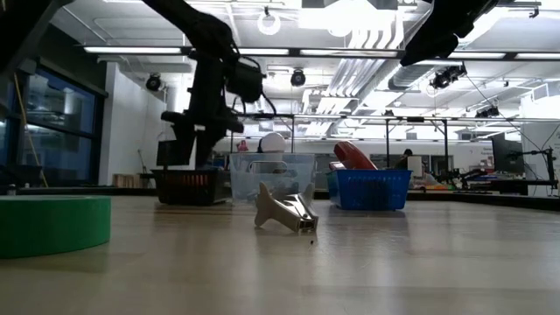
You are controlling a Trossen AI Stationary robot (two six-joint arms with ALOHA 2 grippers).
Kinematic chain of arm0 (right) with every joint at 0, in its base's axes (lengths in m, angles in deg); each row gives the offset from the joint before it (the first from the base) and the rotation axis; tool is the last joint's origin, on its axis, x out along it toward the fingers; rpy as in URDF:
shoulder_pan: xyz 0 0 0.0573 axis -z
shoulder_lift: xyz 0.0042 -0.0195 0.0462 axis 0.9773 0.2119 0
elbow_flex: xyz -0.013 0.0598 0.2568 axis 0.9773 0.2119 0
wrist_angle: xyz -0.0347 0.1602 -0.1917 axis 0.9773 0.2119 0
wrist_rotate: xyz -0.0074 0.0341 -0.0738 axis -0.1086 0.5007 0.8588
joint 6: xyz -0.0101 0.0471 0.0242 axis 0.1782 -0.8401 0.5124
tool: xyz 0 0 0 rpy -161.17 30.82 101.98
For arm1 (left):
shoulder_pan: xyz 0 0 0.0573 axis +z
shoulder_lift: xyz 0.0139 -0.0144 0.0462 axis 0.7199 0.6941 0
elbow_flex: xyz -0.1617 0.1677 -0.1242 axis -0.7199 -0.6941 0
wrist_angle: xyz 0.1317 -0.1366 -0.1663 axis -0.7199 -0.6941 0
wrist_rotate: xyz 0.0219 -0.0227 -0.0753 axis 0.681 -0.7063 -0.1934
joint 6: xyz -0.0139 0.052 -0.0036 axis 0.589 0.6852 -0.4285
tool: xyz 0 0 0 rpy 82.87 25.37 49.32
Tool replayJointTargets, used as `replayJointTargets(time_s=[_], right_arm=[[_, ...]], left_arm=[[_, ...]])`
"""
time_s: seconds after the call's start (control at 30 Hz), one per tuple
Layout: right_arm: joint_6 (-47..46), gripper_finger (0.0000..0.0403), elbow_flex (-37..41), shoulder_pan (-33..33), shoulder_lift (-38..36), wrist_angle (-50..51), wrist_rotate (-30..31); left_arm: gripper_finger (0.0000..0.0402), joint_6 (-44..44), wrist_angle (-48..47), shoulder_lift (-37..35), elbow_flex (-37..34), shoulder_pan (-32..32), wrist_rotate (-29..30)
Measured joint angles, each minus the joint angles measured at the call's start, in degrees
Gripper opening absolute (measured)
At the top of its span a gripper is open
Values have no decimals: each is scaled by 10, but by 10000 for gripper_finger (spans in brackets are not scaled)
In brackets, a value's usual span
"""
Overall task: Pick and place Stapler, Stapler remover, tape
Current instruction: Put the green tape into the black basket
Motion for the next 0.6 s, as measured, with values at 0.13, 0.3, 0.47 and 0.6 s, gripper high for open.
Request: replayJointTargets(time_s=[0.13, 0.3, 0.47, 0.6], right_arm=[[-1, 238, 0, 0, 0, 0, 0], [-4, 238, 0, 0, 0, 0, 0], [-4, 238, 0, 0, 0, 0, 0], [-4, 238, 0, 0, 0, 0, 0]], left_arm=[[188, 1, -20, -30, 0, 0, 3], [188, 12, -60, -66, 0, -14, -3], [188, 39, -70, -103, 0, -48, -36], [188, 41, -70, -126, 0, -90, -49]])
